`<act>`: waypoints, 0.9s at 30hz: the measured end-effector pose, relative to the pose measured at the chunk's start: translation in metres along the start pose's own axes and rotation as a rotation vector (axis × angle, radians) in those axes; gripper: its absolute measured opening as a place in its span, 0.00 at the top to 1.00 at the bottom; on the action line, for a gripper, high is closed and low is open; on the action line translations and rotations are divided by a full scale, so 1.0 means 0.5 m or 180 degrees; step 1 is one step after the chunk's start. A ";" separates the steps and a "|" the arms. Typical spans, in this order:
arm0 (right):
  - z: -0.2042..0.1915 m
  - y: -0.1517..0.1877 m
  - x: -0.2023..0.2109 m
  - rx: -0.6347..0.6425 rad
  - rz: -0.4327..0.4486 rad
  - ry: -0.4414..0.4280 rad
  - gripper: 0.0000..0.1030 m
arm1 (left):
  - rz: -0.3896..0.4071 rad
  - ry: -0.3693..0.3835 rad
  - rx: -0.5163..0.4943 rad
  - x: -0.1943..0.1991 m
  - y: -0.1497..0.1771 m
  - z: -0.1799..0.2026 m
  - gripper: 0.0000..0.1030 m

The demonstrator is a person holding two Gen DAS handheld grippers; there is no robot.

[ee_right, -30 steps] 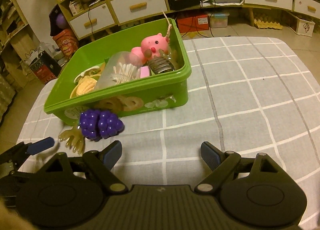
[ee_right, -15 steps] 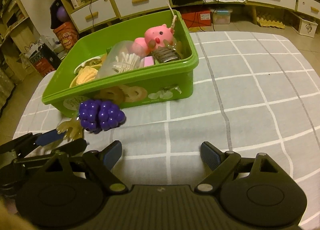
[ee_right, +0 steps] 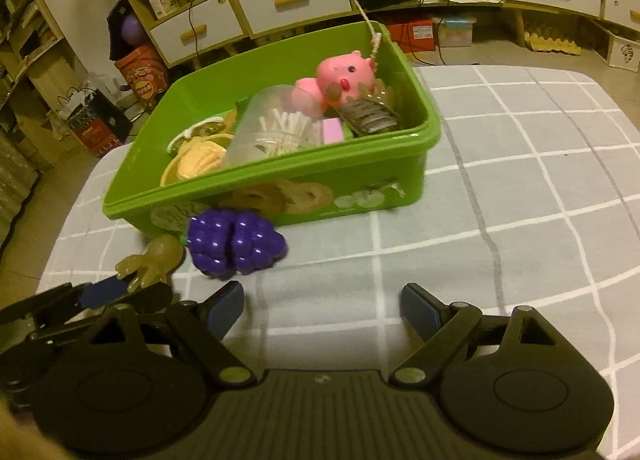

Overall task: Organize rigid objects
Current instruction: 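Grasp the tan hand toy with the left tool while the right tool grasps the purple grapes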

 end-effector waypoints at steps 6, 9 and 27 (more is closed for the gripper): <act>-0.018 -0.006 -0.015 -0.0117 -0.0030 -0.0061 0.44 | -0.0012 -0.0069 0.0010 0.008 0.004 -0.018 0.53; -0.025 -0.011 -0.023 -0.0171 -0.0023 -0.0098 0.44 | -0.0008 -0.0099 -0.0009 0.011 0.006 -0.024 0.53; -0.071 -0.020 -0.060 -0.0184 0.0081 -0.0205 0.44 | 0.0059 -0.0086 -0.0070 -0.008 0.013 -0.028 0.47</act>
Point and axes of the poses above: each gripper's, at about its wrist camera, not at the fingertips, and x roughly against the way its jaws point, z to its right, y to its underside, the point moved 3 cm from there along -x, roughly the way its jaws point, and after that the axes turned 11 degrees about z, right-handed, at the moved point
